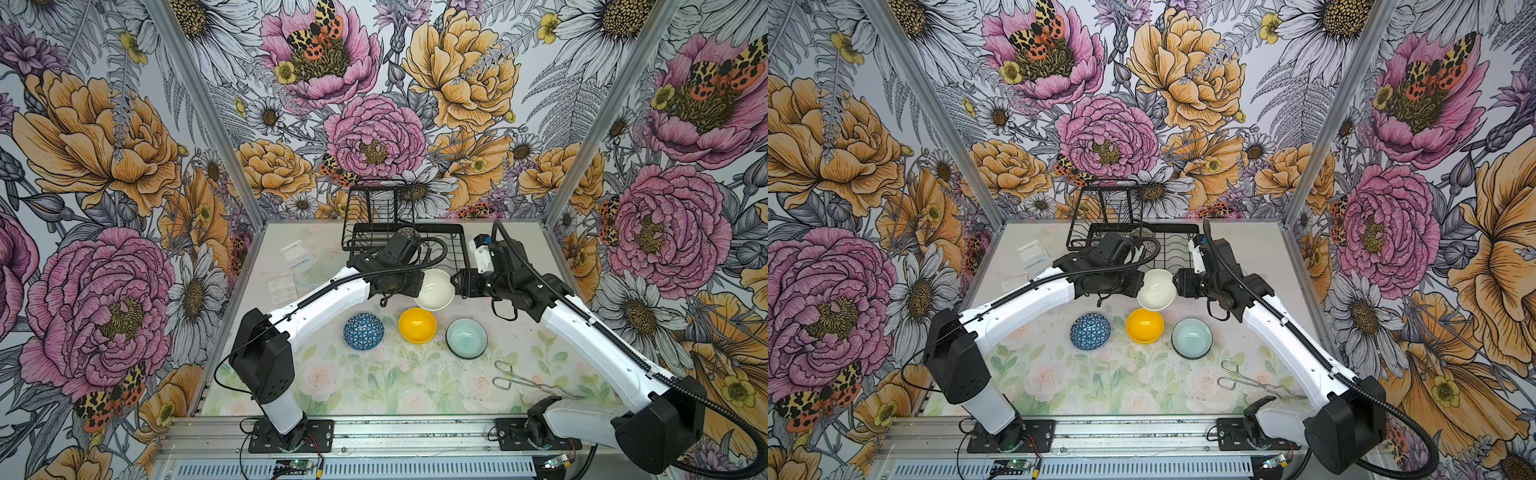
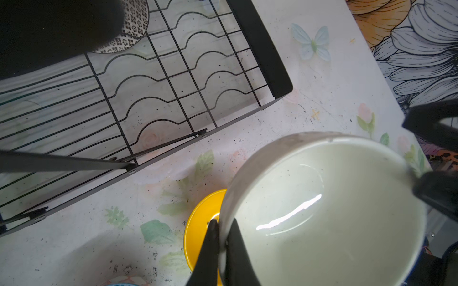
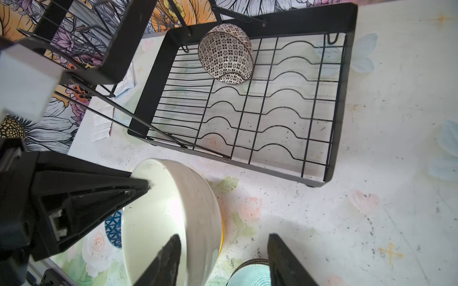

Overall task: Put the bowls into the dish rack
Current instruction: 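Bring the right gripper to the white bowl's rim beside the left gripper, then close the right gripper on the white bowl while the left gripper opens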

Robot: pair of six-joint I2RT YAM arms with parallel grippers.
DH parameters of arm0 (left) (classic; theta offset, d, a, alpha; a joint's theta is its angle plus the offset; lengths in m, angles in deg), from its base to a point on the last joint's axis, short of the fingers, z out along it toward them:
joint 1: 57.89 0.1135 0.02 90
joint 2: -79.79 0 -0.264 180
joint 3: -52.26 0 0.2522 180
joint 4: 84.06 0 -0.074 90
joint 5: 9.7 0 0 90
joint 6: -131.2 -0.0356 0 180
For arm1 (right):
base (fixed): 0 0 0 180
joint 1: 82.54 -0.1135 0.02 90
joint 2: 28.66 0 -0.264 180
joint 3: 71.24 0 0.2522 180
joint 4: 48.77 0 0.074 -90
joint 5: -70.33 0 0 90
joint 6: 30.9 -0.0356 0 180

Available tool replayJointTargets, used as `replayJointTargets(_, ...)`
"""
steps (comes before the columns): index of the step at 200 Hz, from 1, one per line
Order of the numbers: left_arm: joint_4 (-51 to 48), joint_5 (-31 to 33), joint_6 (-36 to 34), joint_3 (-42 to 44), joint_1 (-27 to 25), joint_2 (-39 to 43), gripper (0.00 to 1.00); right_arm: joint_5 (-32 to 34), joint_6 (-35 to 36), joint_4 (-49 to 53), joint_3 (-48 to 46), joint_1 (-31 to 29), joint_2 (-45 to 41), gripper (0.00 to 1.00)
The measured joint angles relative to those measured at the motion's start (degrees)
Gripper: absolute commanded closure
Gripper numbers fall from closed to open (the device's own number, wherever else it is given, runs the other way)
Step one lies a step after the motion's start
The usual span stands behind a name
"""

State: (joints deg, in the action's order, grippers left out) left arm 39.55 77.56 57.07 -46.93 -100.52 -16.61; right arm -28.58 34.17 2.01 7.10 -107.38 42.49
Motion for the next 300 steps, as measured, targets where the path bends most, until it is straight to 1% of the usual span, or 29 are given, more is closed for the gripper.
replayJointTargets(14, 0.0, 0.0, 0.0, 0.0, 0.0, -0.2, 1.00, 0.0, -0.4, 0.0, 0.0, -0.3, 0.0, 0.50)
replayJointTargets(81, 0.0, 0.2, -0.5, -1.2, -0.2, -0.8, 1.00, -0.2, -0.8, 0.0, 0.5, -1.8, 1.1, 0.50)
replayJointTargets(125, 0.0, 0.9, -1.3, -3.3, -0.8, -0.8, 1.00, -1.1, -0.9, -0.4, 2.3, -2.0, 1.9, 0.54)
replayJointTargets(138, 0.0, 1.1, -1.4, -3.8, -1.1, -0.9, 1.00, -1.0, -1.1, -0.4, 2.3, -2.1, 2.5, 0.61)
replayJointTargets(154, -0.1, 1.4, -1.6, -3.9, -1.1, -0.9, 1.00, -0.7, -1.2, -0.4, 2.3, -2.1, 3.1, 0.64)
replayJointTargets(183, -0.2, 1.8, -2.0, -3.9, -1.1, -0.9, 1.00, 0.1, -1.5, -0.4, 2.3, -2.1, 3.7, 0.75)
replayJointTargets(210, 0.3, 2.3, -1.8, -4.3, -1.5, -0.9, 1.00, 2.4, -1.7, 0.6, 2.2, -2.1, 4.1, 0.92)
replayJointTargets(221, 0.0, 3.0, -1.9, -4.3, -1.7, -0.9, 1.00, 2.4, -1.6, 0.8, 2.1, -2.2, 4.5, 1.00)
replayJointTargets(300, -0.2, 3.3, -2.0, -4.3, -1.9, -0.9, 0.99, 3.2, -1.6, 0.9, 1.9, -2.3, 4.5, 1.00)
